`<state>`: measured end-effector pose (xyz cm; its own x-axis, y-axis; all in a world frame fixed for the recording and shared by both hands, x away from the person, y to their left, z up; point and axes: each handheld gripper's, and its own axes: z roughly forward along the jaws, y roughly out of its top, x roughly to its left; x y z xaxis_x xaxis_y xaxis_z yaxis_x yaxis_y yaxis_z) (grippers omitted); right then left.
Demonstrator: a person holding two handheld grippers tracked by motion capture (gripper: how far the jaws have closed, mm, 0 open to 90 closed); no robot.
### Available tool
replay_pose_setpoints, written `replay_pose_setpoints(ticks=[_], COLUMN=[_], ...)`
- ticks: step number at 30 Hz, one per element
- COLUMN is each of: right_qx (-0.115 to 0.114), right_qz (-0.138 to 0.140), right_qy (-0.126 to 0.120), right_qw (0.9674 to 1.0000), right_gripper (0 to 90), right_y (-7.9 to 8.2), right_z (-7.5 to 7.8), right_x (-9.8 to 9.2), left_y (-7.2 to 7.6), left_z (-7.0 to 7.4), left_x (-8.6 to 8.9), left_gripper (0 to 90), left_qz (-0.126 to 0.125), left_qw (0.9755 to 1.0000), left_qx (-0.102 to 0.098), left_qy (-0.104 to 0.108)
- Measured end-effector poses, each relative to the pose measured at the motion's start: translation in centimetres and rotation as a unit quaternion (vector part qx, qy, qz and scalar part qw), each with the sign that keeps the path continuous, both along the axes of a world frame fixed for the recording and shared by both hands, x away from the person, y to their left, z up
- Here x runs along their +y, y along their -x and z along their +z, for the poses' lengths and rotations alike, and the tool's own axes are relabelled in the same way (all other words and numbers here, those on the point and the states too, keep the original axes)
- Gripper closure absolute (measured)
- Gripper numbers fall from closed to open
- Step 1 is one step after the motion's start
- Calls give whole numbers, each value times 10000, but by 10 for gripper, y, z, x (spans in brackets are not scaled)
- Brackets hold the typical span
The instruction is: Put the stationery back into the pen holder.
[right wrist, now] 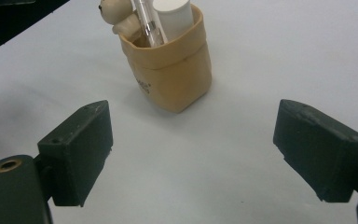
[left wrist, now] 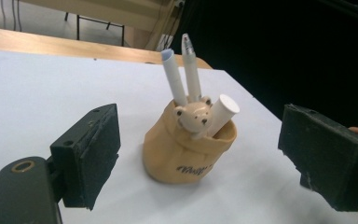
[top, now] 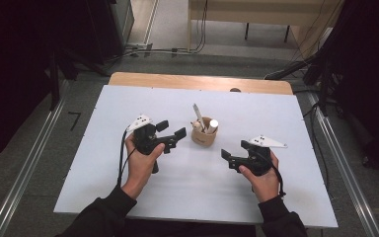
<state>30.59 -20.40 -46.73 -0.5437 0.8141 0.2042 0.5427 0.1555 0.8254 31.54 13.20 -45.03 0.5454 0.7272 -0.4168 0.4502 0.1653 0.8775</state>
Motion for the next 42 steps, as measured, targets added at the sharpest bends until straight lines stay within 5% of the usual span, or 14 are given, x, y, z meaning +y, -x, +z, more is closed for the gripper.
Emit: replay_pose_setpoints(ticks=[42], right_qx=[-20], right_qz=[-559], right_qy=[166], right_qw=[9983], right_gripper=[89], right_y=[16], right_z=[-5], right_x=[-50], left_y=[43], left_z=[-34], left_x=[79], left_gripper=[119], left_qz=[706], left_qw=[9959], left_qx=[331], left_qy=[-449])
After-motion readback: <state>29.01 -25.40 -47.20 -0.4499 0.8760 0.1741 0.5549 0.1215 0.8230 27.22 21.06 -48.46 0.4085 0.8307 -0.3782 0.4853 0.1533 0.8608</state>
